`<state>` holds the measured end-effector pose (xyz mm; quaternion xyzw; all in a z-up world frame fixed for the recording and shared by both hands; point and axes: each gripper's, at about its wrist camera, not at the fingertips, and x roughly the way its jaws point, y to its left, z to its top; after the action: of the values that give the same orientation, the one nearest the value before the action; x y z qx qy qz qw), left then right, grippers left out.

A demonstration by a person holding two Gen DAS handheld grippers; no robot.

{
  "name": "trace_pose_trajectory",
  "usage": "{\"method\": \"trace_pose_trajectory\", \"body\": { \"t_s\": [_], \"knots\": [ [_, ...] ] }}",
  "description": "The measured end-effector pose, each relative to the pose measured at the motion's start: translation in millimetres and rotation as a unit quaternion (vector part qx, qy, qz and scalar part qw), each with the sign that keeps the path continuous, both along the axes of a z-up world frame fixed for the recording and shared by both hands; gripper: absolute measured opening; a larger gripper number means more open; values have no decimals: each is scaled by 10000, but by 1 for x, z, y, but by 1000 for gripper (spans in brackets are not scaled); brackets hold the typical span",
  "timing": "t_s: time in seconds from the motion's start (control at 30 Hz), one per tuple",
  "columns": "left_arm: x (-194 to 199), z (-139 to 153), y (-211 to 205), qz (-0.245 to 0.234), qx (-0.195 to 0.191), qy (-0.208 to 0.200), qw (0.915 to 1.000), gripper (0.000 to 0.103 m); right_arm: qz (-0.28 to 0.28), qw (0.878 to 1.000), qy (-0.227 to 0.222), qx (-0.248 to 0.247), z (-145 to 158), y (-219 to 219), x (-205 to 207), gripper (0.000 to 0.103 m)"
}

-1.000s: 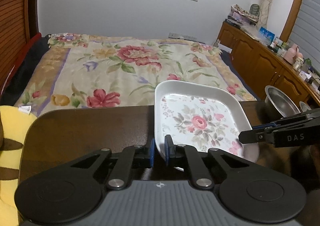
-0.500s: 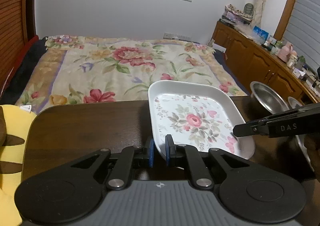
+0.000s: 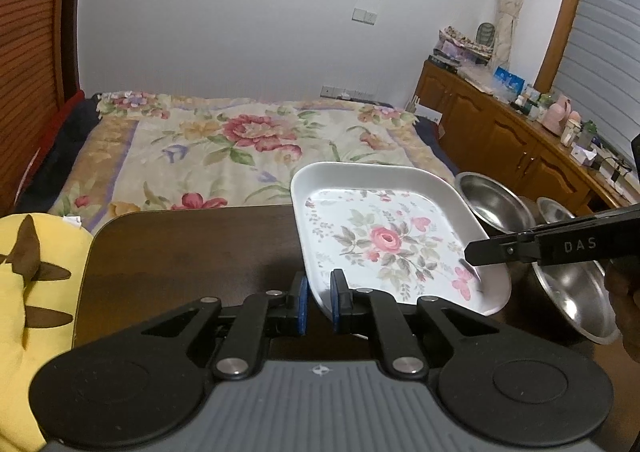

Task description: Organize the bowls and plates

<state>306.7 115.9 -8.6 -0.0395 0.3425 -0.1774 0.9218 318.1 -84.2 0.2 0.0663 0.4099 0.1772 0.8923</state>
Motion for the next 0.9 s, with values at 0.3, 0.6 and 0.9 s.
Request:
{"method": "trace_pose_trajectory", "body": {
  "t_s": [0.3,0.6,0.9],
  "knots": [
    [-41,19,-10,-21,-24,-219,9998,13,-20,9997,-223,86,12,-10,-32,12],
    [-74,26,-15,-37,-29,-316,9995,13,-2,9991,-411,138,19,-18,-60,12],
    [-97,29,-18,-49,-52,-376,9993,14,0,9983,-561,186,18,-22,-83,12]
  ]
}}
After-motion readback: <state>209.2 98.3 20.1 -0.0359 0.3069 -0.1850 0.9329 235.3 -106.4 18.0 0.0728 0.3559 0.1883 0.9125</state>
